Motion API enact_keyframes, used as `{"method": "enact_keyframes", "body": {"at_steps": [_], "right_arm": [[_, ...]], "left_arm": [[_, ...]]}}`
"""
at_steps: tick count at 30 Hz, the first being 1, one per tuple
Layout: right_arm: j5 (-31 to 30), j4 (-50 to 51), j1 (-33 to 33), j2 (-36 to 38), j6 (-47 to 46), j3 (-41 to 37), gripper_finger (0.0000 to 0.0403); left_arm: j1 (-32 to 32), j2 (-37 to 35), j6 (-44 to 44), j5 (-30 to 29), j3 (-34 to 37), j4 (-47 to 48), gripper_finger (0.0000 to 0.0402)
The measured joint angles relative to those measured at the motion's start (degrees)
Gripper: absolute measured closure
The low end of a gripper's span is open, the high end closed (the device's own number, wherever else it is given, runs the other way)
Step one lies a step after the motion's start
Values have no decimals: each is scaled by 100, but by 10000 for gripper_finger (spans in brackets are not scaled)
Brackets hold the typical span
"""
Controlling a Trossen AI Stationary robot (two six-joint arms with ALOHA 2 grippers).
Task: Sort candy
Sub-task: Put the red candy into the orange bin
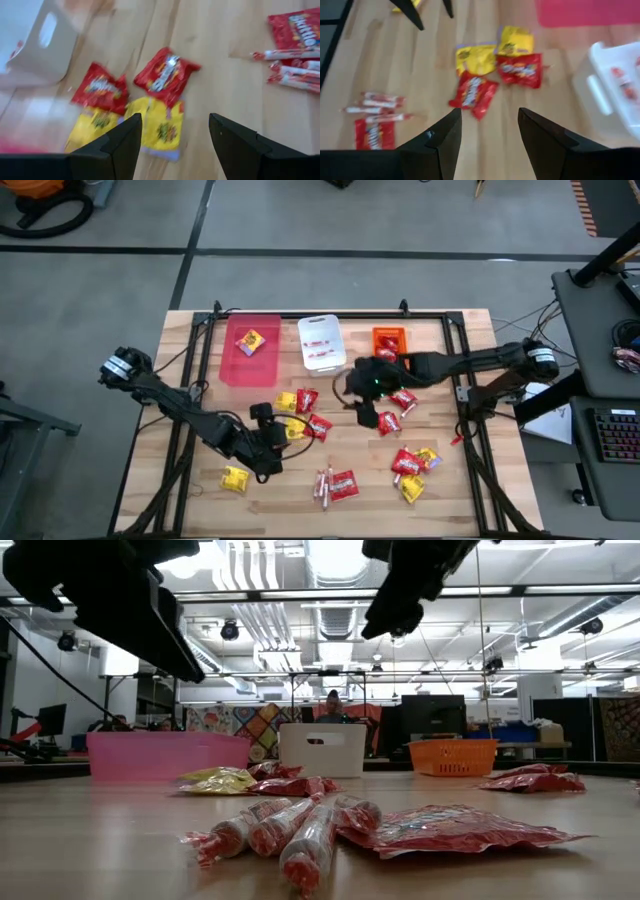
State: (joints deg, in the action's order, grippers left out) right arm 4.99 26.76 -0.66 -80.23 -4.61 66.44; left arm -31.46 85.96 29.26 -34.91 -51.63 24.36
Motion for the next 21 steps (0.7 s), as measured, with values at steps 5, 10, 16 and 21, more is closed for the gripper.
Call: {"method": "enact_keyframes", "body": {"at_steps": [5, 10, 16, 21], "right_arm": [[-69, -6, -418, 171, -323, -244, 216], [-94, -104, -721, 473, -646, -608, 216], [-586, -430, -1000, 964, -992, -1190, 216], [-717, -987, -1073, 1198, -1147, -1663, 216]], "left_arm": [[17, 359, -668, -14, -1, -849, 188], [110, 672, -1186, -37, -1, -1559, 188], [353, 941, -1569, -16, -1, -1901, 188], [641, 1107, -1945, 52, 1, -2143, 188]]}}
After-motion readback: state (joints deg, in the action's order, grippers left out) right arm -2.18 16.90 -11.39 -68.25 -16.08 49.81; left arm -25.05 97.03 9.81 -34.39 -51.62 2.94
